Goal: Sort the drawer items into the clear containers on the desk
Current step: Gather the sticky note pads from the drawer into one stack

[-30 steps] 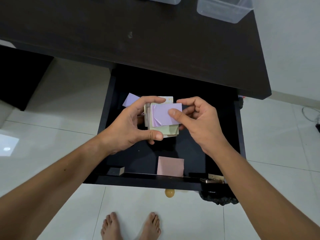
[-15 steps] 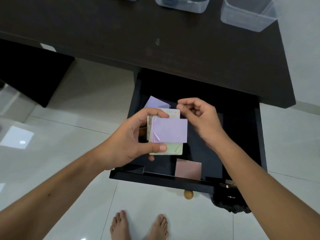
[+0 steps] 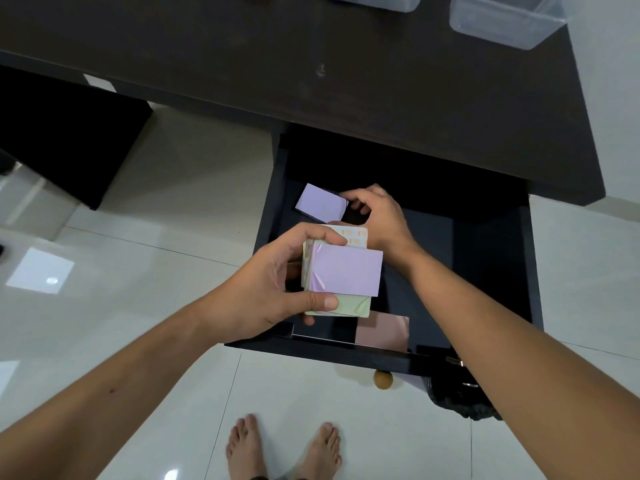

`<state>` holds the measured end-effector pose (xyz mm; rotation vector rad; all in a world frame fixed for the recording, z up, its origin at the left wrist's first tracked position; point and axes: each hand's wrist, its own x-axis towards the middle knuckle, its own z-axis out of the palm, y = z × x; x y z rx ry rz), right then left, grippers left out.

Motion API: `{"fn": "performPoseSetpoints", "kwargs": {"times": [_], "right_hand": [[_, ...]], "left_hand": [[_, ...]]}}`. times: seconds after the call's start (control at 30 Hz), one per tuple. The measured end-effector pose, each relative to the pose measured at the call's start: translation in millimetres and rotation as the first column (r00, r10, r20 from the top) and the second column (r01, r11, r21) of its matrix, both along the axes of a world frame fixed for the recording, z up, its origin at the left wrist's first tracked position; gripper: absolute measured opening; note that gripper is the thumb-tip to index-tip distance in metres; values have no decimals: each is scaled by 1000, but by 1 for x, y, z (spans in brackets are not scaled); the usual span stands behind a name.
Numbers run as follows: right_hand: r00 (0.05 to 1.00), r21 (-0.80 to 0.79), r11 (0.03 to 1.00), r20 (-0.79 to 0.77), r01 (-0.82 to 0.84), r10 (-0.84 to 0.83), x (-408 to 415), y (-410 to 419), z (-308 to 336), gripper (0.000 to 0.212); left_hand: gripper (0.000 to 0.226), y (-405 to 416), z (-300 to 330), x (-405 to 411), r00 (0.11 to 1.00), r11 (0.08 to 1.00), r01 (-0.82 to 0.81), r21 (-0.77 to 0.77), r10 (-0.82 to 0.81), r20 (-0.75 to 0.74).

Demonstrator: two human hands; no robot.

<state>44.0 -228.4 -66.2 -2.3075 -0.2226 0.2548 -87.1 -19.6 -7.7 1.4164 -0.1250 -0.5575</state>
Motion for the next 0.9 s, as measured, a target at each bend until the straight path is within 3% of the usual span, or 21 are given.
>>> {"fn": "performPoseSetpoints", "kwargs": {"times": [0.27,0.4,0.57,0.9], "right_hand": [[994,215,974,-95,77,-58,-5,-17,8,35],[984,335,935,-168,119,-65,-11,-29,13,34],[961,496,840,-257,221,-100,-26,-43,23,33],[960,722,634,-231,279,-159,-53,-92,80,29]], "left_hand": [[63,-2,0,-1,1000,999,-3,38,4,-10],[63,-3,2,-2,1000,998,4,66,-3,-8],[65,-5,3,0,1000,996,-7,90,9,-15],[65,-30,-6,19,1000,995,-12,101,13,-6]]}}
